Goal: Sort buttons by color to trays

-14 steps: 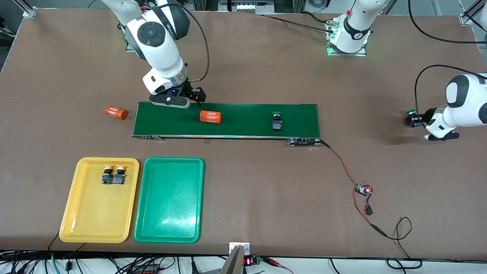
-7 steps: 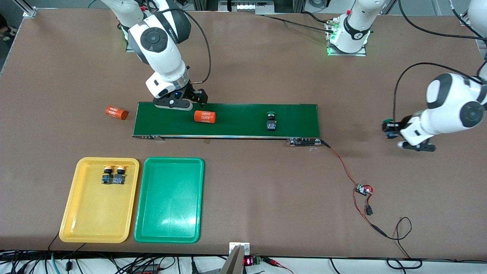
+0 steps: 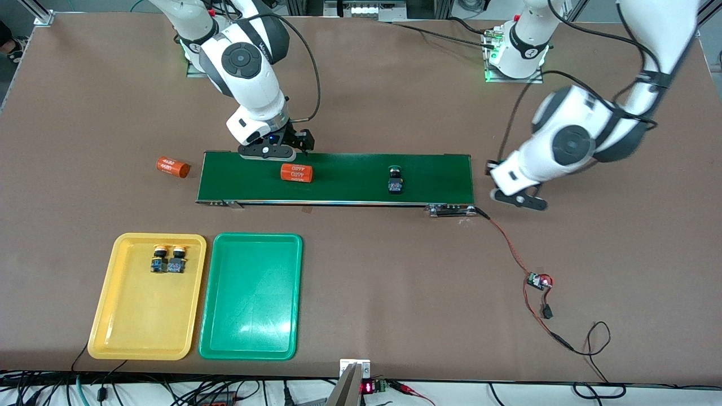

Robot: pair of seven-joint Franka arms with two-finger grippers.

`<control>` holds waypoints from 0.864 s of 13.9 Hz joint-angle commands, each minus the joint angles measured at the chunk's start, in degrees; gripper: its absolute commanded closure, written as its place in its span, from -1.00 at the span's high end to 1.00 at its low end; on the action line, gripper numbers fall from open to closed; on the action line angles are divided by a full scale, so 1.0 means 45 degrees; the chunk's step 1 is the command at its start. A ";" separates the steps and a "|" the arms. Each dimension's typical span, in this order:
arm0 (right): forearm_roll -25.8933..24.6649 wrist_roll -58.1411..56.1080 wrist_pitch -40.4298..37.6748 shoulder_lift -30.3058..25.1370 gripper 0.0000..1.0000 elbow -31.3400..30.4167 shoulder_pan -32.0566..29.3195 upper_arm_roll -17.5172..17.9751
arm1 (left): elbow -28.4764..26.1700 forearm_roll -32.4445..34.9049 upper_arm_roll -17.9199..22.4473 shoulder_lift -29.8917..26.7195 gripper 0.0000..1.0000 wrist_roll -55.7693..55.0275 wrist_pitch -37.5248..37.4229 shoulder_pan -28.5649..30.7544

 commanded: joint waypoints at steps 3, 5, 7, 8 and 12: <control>-0.0172 0.0011 -0.0078 0.0380 1.00 0.0471 0.0021 0.0011 | -0.0915 -0.1203 0.0229 -0.0353 -1.00 -0.0991 0.1718 -0.1151; -0.0172 0.0013 -0.0078 0.0361 1.00 0.0627 -0.0193 -0.0164 | -0.0878 -0.1222 0.0288 0.0154 -1.00 -0.1088 0.2307 -0.1367; -0.0443 -0.0085 -0.0097 0.0361 1.00 0.0726 -0.0331 -0.0340 | -0.0839 -0.1203 0.0327 0.0332 -1.00 -0.1264 0.2777 -0.1387; -0.0542 -0.0105 -0.0098 0.0399 1.00 0.0687 -0.0331 -0.0360 | -0.0800 -0.1203 0.0347 0.0487 -1.00 -0.1265 0.2798 -0.1387; -0.1381 -0.0221 0.0038 0.0965 1.00 0.1153 -0.0623 -0.0867 | -0.0741 -0.1164 0.1611 0.0801 -1.00 -0.1577 0.3089 -0.3003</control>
